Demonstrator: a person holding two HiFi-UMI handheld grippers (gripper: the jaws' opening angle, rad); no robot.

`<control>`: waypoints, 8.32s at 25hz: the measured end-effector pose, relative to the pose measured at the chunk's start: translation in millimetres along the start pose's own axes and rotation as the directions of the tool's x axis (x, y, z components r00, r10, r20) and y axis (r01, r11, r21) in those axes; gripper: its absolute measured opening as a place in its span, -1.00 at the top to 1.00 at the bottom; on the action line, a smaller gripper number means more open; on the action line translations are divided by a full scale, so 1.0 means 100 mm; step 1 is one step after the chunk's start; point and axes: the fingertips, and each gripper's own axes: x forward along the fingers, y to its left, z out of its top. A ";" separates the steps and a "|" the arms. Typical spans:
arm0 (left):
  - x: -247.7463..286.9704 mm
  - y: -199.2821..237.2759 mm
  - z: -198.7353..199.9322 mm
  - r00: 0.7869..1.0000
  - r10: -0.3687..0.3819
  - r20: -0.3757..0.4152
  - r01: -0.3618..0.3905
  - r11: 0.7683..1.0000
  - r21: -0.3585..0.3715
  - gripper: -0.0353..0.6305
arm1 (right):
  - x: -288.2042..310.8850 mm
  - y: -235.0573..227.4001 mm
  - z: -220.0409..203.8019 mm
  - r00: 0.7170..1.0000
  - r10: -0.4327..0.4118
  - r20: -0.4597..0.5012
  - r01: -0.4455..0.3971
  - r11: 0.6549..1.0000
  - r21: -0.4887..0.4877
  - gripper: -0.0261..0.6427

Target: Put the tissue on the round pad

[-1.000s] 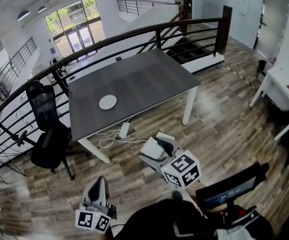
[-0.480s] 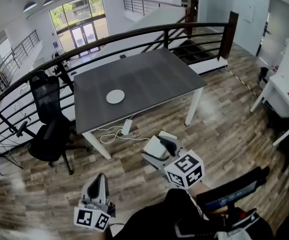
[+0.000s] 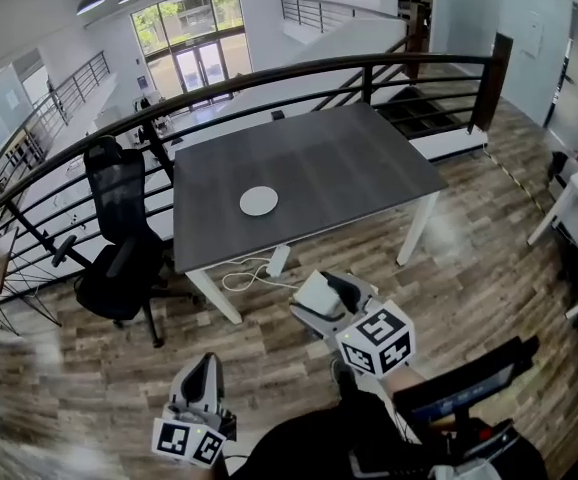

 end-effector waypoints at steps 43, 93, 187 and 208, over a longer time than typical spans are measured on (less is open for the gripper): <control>3.13 -0.24 -0.01 0.984 0.113 -0.135 -0.095 0.986 0.136 0.88 | 1.06 -2.81 0.20 0.988 0.152 0.019 -0.153 0.986 0.067 -0.07; 3.70 2.69 0.43 0.983 -0.158 -0.090 0.161 0.987 0.025 0.88 | 3.50 -2.35 0.87 0.994 -0.108 -0.032 0.110 0.990 0.087 -0.07; 3.97 2.59 0.73 0.783 0.614 -0.101 -0.611 0.789 0.061 0.88 | 5.42 -3.64 -1.76 0.751 0.283 -0.597 -0.318 0.947 0.049 -0.08; 4.59 2.64 0.48 0.893 0.442 -0.084 -0.441 0.897 0.028 0.88 | 5.48 -3.66 -1.99 0.720 0.243 -0.650 -0.350 0.936 -0.038 -0.08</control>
